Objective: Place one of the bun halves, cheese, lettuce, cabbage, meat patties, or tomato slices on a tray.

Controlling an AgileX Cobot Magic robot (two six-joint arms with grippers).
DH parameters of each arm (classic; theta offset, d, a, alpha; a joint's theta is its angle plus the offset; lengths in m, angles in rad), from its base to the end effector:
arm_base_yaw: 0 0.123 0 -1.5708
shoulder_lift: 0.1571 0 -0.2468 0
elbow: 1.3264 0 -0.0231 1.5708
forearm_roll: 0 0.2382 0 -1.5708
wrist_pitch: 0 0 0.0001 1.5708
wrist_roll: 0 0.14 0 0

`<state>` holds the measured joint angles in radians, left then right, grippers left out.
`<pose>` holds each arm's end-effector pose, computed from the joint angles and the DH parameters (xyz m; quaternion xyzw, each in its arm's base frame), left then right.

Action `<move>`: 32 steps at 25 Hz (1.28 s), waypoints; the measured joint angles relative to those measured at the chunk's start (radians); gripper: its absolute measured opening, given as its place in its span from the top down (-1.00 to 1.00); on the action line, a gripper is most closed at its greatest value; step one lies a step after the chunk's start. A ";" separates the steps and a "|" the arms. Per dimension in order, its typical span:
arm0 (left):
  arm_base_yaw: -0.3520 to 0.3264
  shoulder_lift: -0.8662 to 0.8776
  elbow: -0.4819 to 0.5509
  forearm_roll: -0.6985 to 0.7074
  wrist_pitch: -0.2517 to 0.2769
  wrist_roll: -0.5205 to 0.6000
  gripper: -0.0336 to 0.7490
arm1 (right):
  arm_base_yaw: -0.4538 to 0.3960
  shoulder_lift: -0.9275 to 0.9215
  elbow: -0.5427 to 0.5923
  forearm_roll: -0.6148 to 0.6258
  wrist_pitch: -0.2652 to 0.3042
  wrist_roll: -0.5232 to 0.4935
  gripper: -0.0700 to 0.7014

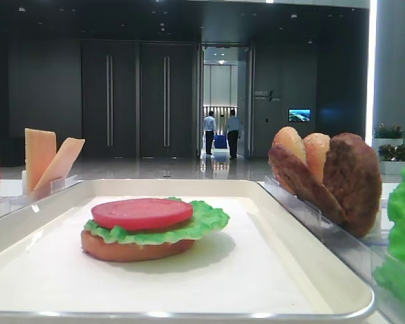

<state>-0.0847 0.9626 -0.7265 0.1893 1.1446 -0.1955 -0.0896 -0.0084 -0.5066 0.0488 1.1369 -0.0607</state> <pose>0.1714 0.0095 0.2002 -0.0278 0.9859 0.0705 0.1489 0.0598 0.0009 0.2423 0.0105 0.8684 -0.0129 0.4955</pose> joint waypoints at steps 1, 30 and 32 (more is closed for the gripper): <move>0.000 -0.043 0.036 -0.001 -0.007 0.000 -0.56 | 0.000 0.000 0.000 0.000 0.000 0.000 -0.52; 0.000 -0.978 0.250 -0.152 -0.034 0.195 -0.56 | 0.000 0.000 0.000 0.000 0.000 0.000 -0.52; 0.000 -0.978 0.250 -0.157 -0.034 0.195 -0.56 | 0.000 0.000 0.000 0.000 0.000 0.000 -0.52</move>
<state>-0.0847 -0.0152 -0.4768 0.0323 1.1104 0.0000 -0.0896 -0.0084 -0.5066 0.0488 1.1369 -0.0607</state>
